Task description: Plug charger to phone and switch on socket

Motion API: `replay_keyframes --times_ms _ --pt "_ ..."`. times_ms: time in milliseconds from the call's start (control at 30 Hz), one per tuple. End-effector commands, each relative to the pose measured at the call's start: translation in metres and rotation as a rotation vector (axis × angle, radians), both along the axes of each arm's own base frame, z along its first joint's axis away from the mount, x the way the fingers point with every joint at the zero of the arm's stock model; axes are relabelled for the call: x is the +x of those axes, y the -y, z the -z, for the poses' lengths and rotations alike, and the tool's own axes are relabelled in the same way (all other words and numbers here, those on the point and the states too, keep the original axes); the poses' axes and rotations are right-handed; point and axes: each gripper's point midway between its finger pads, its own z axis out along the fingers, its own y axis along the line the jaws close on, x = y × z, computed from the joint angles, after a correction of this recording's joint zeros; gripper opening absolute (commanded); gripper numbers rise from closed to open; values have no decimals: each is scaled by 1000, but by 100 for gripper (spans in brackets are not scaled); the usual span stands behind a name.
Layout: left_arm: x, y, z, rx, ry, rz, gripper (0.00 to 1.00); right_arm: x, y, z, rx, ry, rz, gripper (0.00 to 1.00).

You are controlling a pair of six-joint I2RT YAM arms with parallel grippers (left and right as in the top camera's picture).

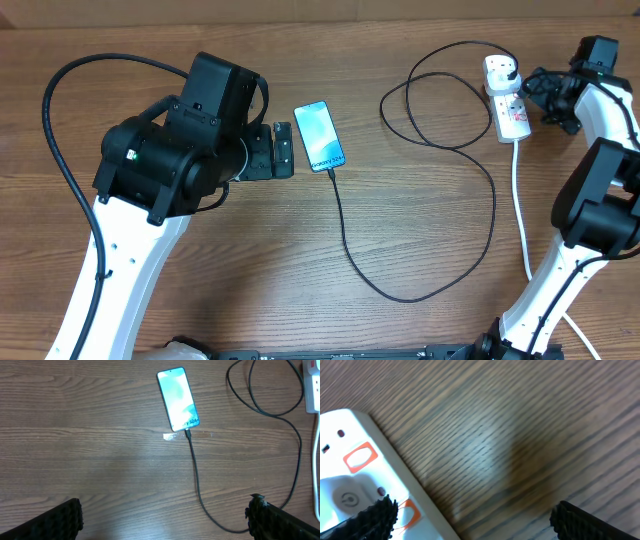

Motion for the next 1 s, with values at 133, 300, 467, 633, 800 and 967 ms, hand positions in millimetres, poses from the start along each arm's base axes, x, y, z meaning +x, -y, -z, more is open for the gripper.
replay_keyframes --times_ms 133,300,467,633,800,967 --pt "2 -1 2 16 -1 -11 100 3 9 2 -4 11 53 100" --pt "2 -1 2 16 -1 -11 100 4 4 2 -1 11 45 100" --pt "2 -1 2 16 -1 -11 100 5 2 3 -1 9 40 100" --pt "2 -1 2 16 -1 -11 100 4 1 4 4 6 38 100" --pt "2 -1 2 16 -1 -11 99 6 -6 7 38 19 18 100" --pt "2 -1 2 16 -1 -11 99 5 -6 8 37 17 15 100"
